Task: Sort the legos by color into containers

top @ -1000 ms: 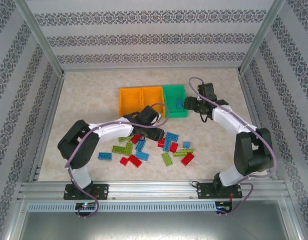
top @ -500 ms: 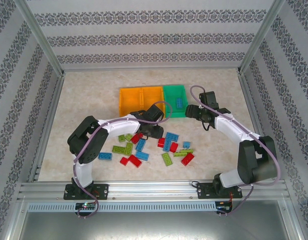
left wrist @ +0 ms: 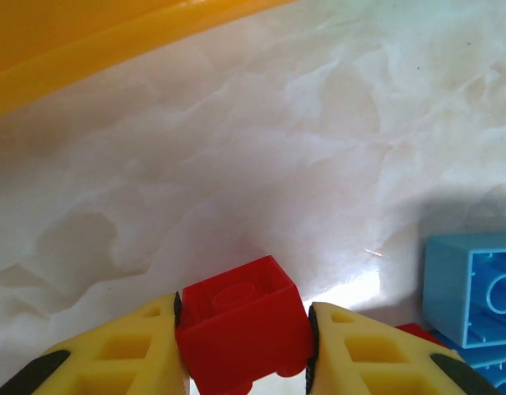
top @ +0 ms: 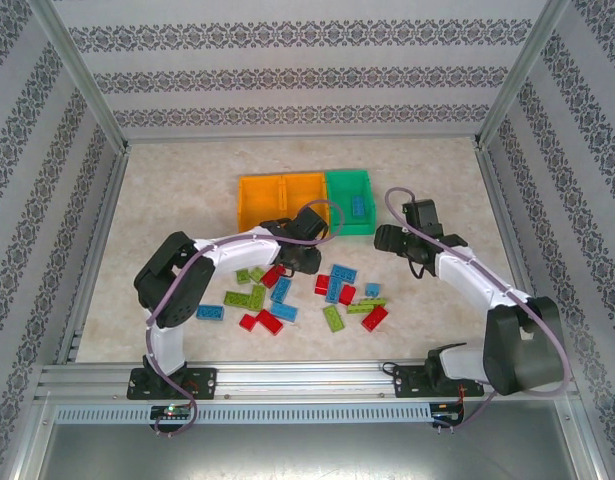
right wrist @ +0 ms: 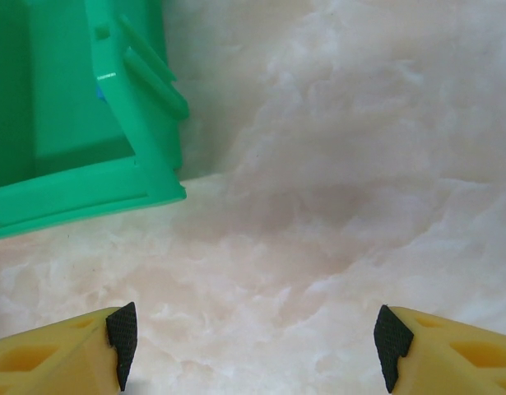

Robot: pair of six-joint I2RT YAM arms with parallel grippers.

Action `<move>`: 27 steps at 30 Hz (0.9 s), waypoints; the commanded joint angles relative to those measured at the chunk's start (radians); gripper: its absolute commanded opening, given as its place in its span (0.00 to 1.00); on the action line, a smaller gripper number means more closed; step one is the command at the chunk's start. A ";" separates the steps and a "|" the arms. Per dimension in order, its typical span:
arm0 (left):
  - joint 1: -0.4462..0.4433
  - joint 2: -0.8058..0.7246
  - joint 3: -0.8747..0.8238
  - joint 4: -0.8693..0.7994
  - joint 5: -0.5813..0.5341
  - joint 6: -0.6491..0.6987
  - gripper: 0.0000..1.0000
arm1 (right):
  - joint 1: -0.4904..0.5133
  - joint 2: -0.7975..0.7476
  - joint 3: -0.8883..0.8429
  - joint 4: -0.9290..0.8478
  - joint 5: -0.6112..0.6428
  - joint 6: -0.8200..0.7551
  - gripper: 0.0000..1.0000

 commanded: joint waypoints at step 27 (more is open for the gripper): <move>0.146 0.189 0.473 -0.128 -0.163 0.211 0.50 | 0.249 0.018 -0.053 -0.044 -0.166 -0.057 0.73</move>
